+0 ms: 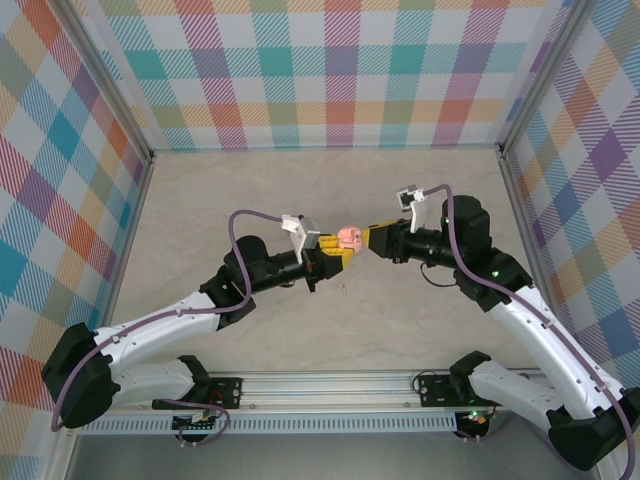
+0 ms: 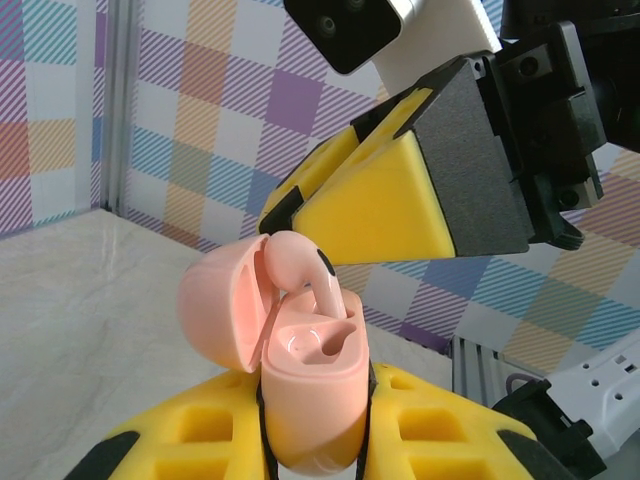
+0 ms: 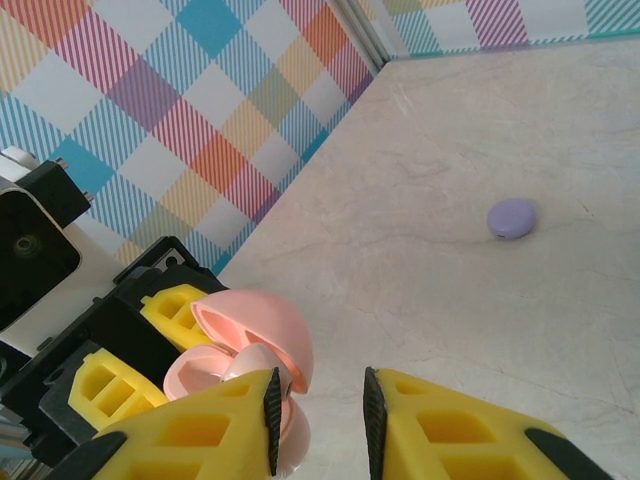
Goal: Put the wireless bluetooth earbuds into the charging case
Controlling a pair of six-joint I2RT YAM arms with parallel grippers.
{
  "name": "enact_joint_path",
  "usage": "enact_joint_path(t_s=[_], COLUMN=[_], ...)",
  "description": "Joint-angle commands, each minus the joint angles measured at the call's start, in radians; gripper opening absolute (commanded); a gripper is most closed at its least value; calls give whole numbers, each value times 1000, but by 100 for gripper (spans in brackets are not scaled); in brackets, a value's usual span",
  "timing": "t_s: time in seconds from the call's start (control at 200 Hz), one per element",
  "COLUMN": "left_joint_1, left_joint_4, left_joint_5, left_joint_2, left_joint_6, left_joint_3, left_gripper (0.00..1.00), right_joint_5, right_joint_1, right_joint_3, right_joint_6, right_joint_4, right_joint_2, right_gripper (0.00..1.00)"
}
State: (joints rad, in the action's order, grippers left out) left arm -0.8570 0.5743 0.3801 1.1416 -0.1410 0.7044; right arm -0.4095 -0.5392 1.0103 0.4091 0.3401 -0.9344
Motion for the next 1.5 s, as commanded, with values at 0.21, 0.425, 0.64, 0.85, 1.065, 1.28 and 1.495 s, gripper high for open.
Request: enact_joint_path(t_s=[0.21,0.425,0.64,0.85,1.065,1.28,1.495], left_joint_1=[-13,-14,-13,-13,-13,-13,-13], left_joint_4=[-4,-13,-34,-62,-77,-89,-95], left_joint_5=[7,-12,-8,11,22,29,23], left_joint_2=[-1,0,2,-4,-7,-7,-5], left_joint_6=[7,22,51,82,92,98,98], left_joint_3=[46,42,43,46,53,58,62], left_gripper=[10,10,10,10,9,9,9], right_joint_5=[-38,-36,-22,-27,-56,-74,-95], right_joint_1=[-1,-1,-1,-1,-3,-4,-13], right_joint_3=[30,28,33,48,65,80,94], right_joint_6=[-10,-18,-17,-17,-13,-17,-25], right_joint_4=[8,9,7,2,12,29,46], right_joint_2=[-14,16,41,39,-1,-28,-49], right_gripper=[30,32,31,29,24,24,24])
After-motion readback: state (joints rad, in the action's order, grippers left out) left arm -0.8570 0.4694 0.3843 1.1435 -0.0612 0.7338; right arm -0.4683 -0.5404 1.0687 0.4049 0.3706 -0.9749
